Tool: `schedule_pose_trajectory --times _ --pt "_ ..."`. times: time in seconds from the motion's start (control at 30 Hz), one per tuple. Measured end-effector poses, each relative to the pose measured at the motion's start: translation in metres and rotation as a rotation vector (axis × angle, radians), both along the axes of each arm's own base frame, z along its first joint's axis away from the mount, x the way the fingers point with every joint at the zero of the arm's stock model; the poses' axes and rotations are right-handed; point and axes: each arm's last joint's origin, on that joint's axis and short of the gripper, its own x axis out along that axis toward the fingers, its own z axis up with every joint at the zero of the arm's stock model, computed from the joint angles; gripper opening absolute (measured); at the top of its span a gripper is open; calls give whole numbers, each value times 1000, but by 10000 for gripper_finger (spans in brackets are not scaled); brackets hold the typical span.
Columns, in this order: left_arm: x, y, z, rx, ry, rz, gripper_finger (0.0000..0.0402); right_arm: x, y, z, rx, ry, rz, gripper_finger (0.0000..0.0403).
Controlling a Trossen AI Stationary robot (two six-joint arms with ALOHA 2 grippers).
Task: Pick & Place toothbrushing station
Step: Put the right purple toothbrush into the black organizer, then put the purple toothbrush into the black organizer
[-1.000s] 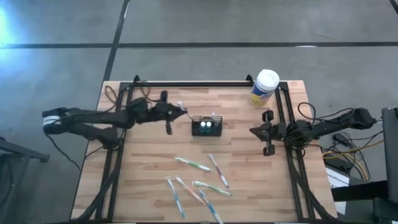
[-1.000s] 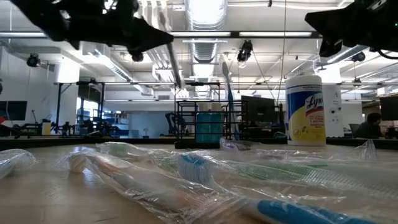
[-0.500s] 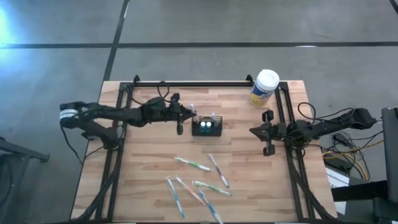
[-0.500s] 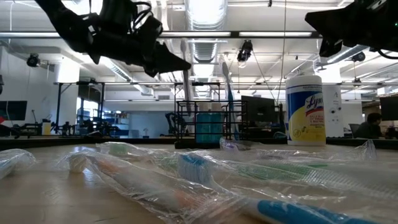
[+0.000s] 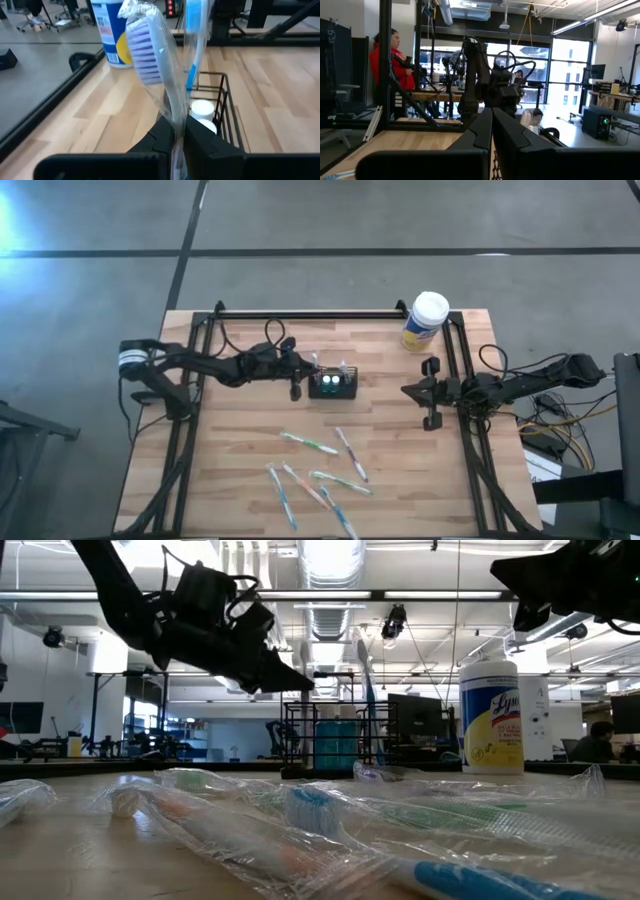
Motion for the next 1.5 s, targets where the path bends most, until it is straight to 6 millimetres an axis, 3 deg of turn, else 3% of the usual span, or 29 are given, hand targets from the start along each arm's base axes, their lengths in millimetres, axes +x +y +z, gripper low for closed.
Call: schedule_pose_trajectory --times 0.37,0.7,0.87,1.03,1.27,1.37,1.5 --pt "-1 -1 3 -89 -23 5 74 0 0 0 0 0 0 8" --pt "-3 -2 3 -93 5 -6 176 0 0 0 0 1 0 8" --pt "-12 -4 24 -69 -43 -11 223 0 0 0 0 1 0 8" --pt "-35 -10 48 -64 -6 -9 246 0 0 0 0 1 0 8" --pt "-82 -23 74 -47 -3 -6 235 0 0 0 0 0 0 8" --pt "-106 -29 71 -54 -55 15 218 0 0 0 0 0 0 8" --pt "-136 -37 51 -93 -124 32 175 0 0 0 0 0 0 8"
